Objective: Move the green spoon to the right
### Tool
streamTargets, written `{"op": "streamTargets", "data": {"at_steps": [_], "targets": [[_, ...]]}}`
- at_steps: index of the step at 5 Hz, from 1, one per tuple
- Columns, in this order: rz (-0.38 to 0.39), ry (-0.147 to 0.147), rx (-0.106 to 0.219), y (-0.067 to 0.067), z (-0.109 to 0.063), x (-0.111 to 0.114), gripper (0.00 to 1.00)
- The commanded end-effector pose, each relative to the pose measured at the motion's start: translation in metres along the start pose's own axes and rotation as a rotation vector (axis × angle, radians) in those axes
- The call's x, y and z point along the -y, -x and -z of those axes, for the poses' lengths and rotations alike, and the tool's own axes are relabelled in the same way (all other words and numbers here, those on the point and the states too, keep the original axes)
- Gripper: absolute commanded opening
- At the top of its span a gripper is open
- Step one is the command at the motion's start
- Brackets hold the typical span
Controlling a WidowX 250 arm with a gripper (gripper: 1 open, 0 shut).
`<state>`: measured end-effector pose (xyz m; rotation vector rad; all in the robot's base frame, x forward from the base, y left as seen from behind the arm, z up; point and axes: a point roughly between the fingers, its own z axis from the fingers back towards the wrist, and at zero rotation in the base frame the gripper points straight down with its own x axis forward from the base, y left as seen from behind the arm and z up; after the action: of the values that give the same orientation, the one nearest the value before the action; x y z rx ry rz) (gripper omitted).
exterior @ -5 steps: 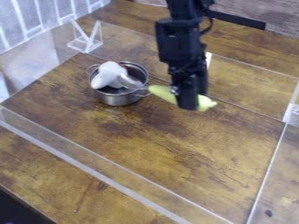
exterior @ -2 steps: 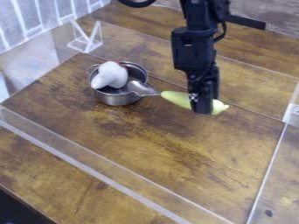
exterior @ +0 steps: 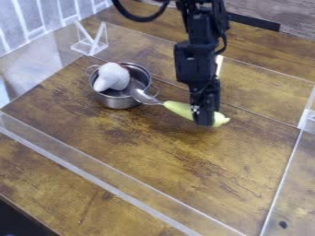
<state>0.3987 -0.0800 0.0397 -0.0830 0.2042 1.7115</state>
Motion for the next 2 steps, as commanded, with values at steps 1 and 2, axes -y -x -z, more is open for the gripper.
{"op": "streamTargets", "data": {"at_steps": [1,2], "targets": [[-0.049,0.079,-0.033,-0.0031,-0.0304,0.0114,0.0],[-0.068,0.08,-0.039,-0.0074,-0.0312,0.0127,0.0]]}}
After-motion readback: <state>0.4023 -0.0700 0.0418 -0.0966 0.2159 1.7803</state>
